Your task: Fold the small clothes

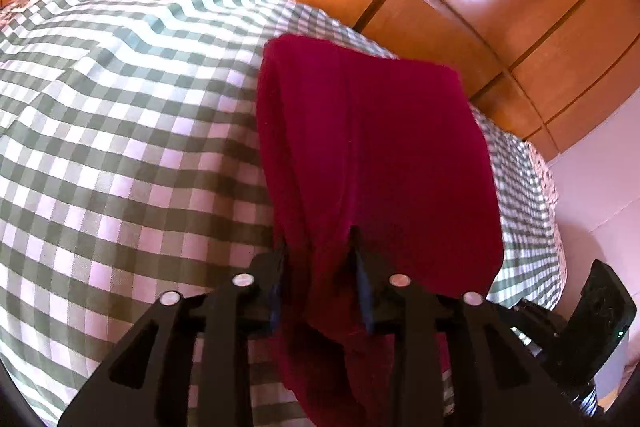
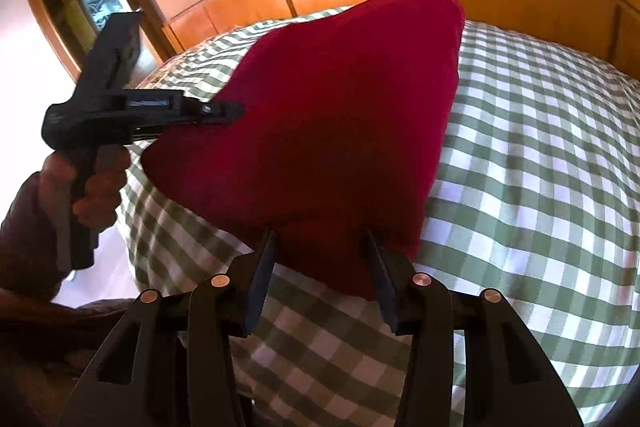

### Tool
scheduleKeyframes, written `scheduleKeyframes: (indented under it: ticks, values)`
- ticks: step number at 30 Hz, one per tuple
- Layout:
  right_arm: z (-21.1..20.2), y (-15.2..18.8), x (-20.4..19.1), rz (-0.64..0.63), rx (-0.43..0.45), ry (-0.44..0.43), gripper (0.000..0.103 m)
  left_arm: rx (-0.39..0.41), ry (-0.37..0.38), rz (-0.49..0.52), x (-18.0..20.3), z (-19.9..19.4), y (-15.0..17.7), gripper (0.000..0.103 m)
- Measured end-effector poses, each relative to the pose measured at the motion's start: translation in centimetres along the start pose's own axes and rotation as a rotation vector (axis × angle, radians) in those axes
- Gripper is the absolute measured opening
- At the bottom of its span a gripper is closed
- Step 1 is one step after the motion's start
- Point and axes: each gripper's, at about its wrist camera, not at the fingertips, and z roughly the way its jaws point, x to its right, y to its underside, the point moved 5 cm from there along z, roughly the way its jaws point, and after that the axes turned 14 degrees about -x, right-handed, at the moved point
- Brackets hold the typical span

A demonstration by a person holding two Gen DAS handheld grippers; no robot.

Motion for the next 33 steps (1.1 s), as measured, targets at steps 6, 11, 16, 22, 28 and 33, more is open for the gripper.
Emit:
scheduleKeyframes:
  ticks: [6, 11, 16, 22, 28, 33]
  values:
    - [-3.2, -1.5, 0.3, -0.030, -0.006, -0.017, 0.046, 0.054, -0.100, 0.032, 0.7, -1.0, -0.5, 0.045]
    - [-4.8, -6.8, 1.4, 0.021, 0.106, 0.070, 0.046, 0.078, -0.174, 0.055, 0.7, -1.1, -0.6, 0.049]
    - [-2.1, -12.9, 2.1, 0.056, 0.128, 0.133, 0.046, 0.091, -0.243, 0.084, 1.0, -0.8, -0.7, 0.054]
    - [3.0, -16.5, 3.8, 0.044, 0.029, 0.247, 0.046, 0.100, -0.261, 0.101, 1.1, -0.6, -0.7, 0.055]
    - [5.5, -16.3, 3.9, 0.006, 0.039, 0.316, 0.047, 0.099, -0.252, 0.094, 0.7, -0.1, -0.6, 0.056]
    - [5.4, -16.2, 3.9, 0.014, 0.055, 0.298, 0.048, 0.106, -0.260, 0.091, 0.7, -0.2, -0.5, 0.060]
